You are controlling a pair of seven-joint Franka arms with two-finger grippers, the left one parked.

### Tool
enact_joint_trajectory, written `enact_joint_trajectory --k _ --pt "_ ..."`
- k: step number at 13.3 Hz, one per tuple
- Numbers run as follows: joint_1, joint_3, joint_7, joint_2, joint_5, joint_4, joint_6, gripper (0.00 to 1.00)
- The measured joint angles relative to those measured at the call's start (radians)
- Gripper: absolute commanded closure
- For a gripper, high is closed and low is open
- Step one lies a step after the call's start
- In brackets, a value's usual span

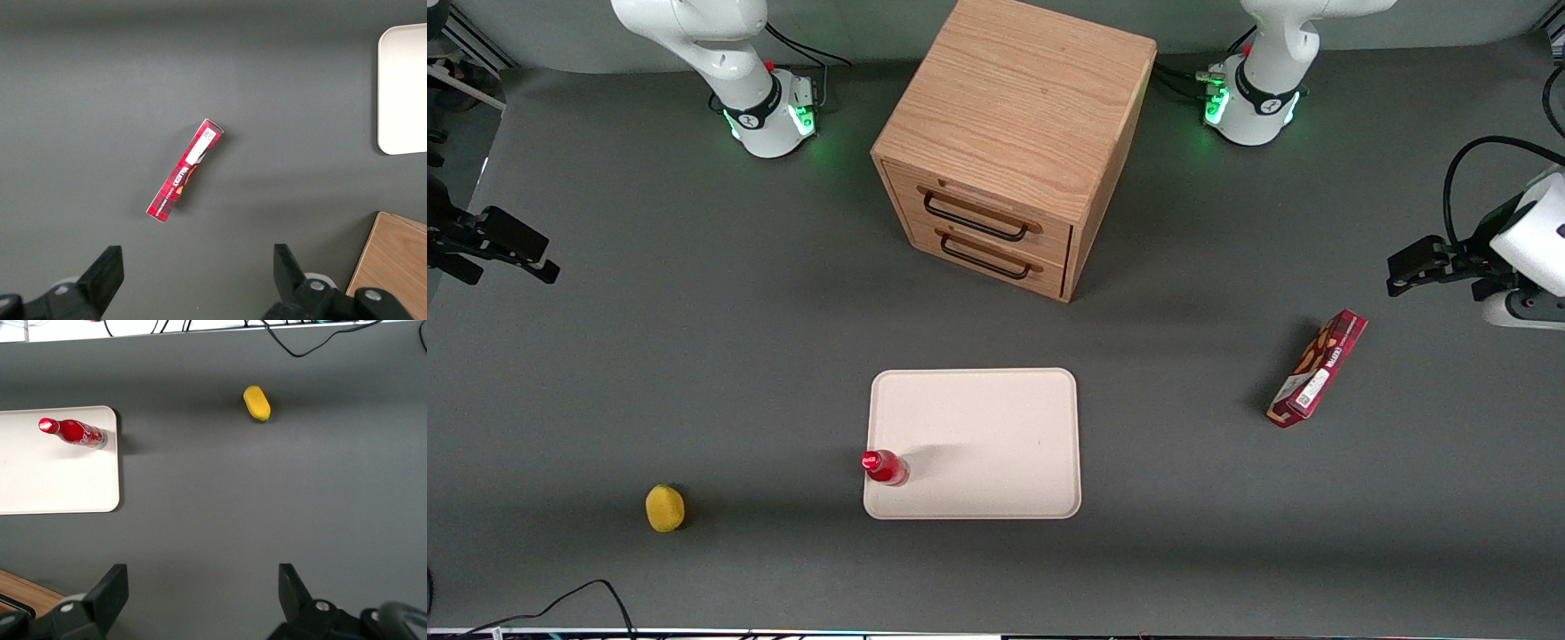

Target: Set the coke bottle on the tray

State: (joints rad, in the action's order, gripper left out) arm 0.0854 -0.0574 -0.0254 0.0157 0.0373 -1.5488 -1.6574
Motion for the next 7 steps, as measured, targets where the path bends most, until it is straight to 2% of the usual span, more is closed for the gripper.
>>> enact_joint_trajectory --k 7 --pt "0.000 0.000 0.002 -0.033 -0.002 0.001 0.028 0.00"
